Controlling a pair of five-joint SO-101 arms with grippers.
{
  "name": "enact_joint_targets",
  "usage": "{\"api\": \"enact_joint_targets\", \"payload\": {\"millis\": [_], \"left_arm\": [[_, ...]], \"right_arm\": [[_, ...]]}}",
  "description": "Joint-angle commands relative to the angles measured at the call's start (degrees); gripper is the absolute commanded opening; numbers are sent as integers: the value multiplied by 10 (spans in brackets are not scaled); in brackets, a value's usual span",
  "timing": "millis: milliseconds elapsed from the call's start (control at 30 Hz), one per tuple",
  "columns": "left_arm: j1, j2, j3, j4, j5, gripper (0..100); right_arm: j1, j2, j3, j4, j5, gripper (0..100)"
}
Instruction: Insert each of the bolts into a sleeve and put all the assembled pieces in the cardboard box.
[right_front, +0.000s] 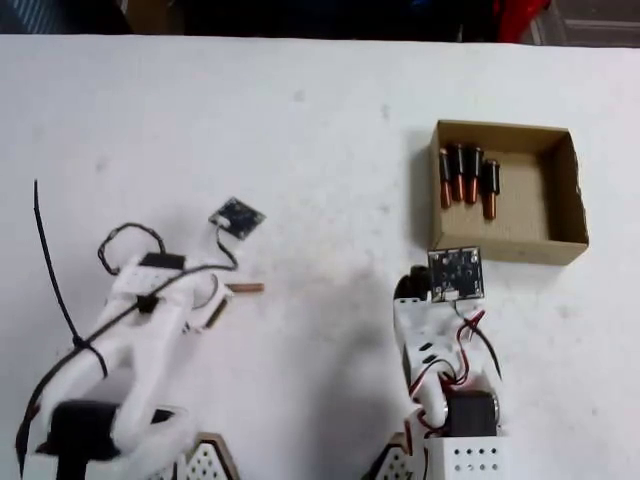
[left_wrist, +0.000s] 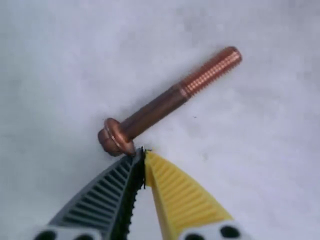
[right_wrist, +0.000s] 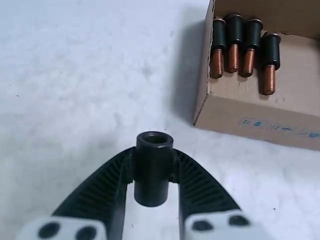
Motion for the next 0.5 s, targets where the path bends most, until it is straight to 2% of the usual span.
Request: {"api": "enact_joint_targets", "payload": {"millis": [0,167,467], "left_arm": [[-24,56,-69,-20,2,21],[-28,122,-137,-20,1,21],[-25,129,-207,-20,5,23]], "right_arm": [[0,-6,-4,-14,-3,17],[0,-6,-4,-14,-3,17],[0,-6,-4,-14,-3,17]]}}
